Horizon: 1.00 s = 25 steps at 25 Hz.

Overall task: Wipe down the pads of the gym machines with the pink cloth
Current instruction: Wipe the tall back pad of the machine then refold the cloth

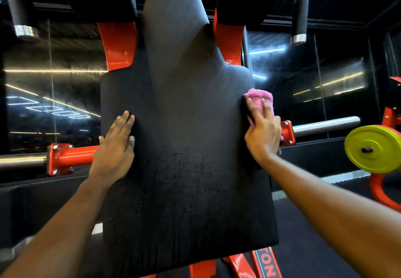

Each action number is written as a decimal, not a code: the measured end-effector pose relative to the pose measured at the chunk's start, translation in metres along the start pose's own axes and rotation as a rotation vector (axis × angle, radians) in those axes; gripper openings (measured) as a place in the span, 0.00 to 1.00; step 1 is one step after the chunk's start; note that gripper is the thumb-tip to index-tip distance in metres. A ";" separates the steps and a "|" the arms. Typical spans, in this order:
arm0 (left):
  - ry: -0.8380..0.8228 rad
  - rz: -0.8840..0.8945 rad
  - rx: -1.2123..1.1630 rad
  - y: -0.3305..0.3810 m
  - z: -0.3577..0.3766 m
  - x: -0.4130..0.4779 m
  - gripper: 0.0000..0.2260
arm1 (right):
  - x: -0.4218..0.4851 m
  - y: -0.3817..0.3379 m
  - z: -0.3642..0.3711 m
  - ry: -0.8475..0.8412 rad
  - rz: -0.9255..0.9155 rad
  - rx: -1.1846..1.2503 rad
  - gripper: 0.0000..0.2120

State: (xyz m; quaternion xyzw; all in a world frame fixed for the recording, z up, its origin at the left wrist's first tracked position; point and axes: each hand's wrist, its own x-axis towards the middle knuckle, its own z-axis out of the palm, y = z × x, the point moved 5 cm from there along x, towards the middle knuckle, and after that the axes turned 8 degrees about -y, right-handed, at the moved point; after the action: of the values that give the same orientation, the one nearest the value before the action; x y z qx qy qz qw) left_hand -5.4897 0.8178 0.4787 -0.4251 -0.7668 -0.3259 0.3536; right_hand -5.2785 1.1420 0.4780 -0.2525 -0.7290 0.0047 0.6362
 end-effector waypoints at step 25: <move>-0.021 0.037 -0.192 -0.054 -0.007 -0.054 0.23 | -0.117 -0.154 0.048 -0.207 -1.040 0.002 0.39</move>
State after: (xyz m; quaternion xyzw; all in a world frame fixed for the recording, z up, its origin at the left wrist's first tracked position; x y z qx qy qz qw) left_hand -5.5147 0.7666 0.4275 -0.4746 -0.7277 -0.3867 0.3093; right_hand -5.3720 0.9789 0.4114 0.1447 -0.8169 -0.2857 0.4797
